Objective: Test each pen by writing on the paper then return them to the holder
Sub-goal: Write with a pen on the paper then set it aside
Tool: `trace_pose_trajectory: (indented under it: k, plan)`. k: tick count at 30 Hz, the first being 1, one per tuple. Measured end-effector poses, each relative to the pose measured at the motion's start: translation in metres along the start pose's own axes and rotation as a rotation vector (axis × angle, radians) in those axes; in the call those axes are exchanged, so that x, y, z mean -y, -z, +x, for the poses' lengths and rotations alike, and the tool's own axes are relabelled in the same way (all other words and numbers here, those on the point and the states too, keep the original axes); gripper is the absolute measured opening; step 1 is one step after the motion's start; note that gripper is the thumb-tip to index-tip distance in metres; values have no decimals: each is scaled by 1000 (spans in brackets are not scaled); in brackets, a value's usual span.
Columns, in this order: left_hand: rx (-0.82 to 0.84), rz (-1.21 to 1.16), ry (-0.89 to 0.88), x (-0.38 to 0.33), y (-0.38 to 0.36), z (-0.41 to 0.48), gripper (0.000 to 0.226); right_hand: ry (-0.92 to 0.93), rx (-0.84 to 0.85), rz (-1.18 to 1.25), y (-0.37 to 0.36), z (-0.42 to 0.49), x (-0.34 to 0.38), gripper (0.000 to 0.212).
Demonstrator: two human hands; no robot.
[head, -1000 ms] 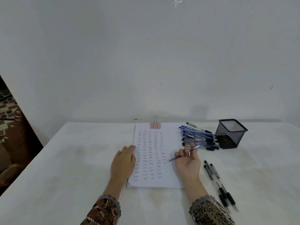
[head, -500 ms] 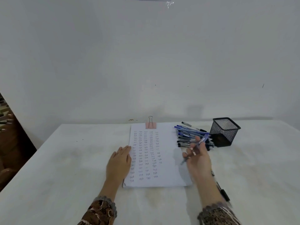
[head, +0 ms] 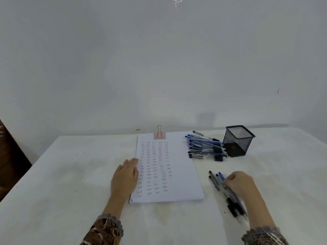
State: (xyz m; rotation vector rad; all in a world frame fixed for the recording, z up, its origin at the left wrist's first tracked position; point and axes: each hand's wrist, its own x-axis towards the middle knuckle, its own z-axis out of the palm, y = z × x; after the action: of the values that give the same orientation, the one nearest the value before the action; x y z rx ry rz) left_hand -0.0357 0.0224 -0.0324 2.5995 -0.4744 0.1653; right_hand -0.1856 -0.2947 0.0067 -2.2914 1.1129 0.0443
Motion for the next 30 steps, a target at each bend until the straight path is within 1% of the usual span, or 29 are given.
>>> trace_pose_trajectory:
  k: [2,4,5,7,9,10,11,16,19,21,22,23,24,25,26,27,28,29,30]
  plan:
    - [5,2,-1,1,0,0,44,-2,19,-110,4,7,5,18]
    - [6,-3,2,0,0,-1,44,40,-58,-169,6,16,16,22]
    - [7,-7,2,-1,1,-1,44,100,-110,-162,6,20,24,21]
    - [8,-11,1,-2,2,-2,44,295,-184,-150,0,25,46,23]
    - [11,-13,4,-2,3,-2,44,515,-181,-204,-10,29,64,27]
    - [11,-13,5,-2,3,-2,43,592,-169,-252,-16,32,68,29]
    - [9,-14,6,-3,4,-2,43,628,-157,-306,-21,34,70,29]
    - [11,-9,1,-4,4,-3,43,689,-195,-419,-28,45,71,23]
    - [10,-8,0,-3,4,-2,43,683,-141,-505,-29,48,73,23]
    - [11,-13,5,-2,4,-2,43,712,-118,-563,-26,48,72,23]
    - [12,-10,4,-2,3,-2,44,763,-117,-487,-24,48,72,24]
    - [12,-4,0,-2,3,-2,44,811,-107,-294,-20,46,74,23]
    - [9,3,-4,-2,3,-2,44,827,-75,21,-15,40,77,20]
    - [6,6,-3,-2,3,-1,44,794,0,408,-9,30,81,16]
    - [2,6,-1,-2,2,-1,44,763,101,806,-2,20,85,16]
    - [0,4,3,-3,2,-1,44,712,198,1158,5,9,90,28]
    - [-1,4,5,-3,2,-1,44,640,296,1415,8,-1,94,42]
    - [-1,5,6,-3,2,-1,44,571,372,1606,9,-9,98,51]
    - [1,4,4,-2,2,-1,44,498,414,1744,5,-13,100,55]
